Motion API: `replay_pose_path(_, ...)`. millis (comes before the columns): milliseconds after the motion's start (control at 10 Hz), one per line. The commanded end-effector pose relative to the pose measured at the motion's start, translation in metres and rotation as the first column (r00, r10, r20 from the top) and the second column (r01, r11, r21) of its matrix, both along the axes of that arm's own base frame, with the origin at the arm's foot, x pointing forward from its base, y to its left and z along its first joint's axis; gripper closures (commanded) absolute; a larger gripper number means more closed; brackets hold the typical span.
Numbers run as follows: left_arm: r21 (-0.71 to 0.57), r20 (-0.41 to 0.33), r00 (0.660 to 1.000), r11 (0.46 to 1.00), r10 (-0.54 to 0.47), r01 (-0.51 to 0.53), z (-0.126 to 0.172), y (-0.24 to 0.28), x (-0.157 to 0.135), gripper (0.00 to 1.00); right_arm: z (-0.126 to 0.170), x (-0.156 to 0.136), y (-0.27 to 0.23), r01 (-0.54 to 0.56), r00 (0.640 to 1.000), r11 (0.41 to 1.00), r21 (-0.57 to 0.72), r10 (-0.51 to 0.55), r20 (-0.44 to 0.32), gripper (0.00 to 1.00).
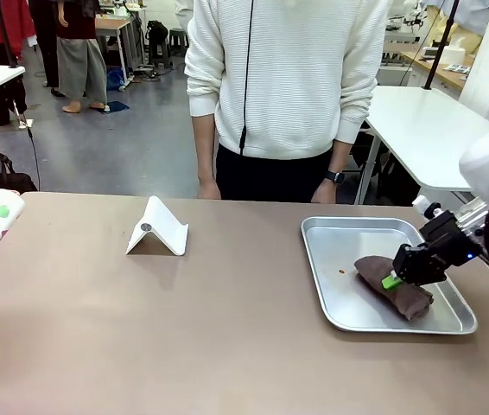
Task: Clean the surface of the table.
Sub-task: Clean the area not pointed to by the person.
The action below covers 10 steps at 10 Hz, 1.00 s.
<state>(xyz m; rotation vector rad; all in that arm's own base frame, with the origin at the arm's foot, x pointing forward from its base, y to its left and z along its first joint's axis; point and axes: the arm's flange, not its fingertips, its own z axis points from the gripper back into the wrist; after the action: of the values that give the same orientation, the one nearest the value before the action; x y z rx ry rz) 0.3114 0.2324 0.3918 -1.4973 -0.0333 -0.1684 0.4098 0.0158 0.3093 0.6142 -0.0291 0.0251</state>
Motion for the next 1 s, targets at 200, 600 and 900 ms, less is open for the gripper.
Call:
replay_pose_path(200,-0.015,-0.001,1.0,1.0,0.016,-0.016,0.005,0.0,0.0,0.81,-0.004,-0.013,0.024,-0.036,0.999,0.996,0.081,0.036,-0.004,0.93)
replay_pose_path(600,-0.015,-0.001,1.0,1.0,0.016,-0.016,0.005,0.0,0.0,0.81,0.002,-0.023,0.056,-0.072,0.996,0.983,0.172,0.08,-0.042,0.93)
replay_pose_path(900,-0.015,-0.001,1.0,1.0,0.016,-0.016,0.005,0.0,0.0,0.81,0.003,-0.03,0.07,-0.112,0.991,0.975,0.193,0.125,-0.057,0.93)
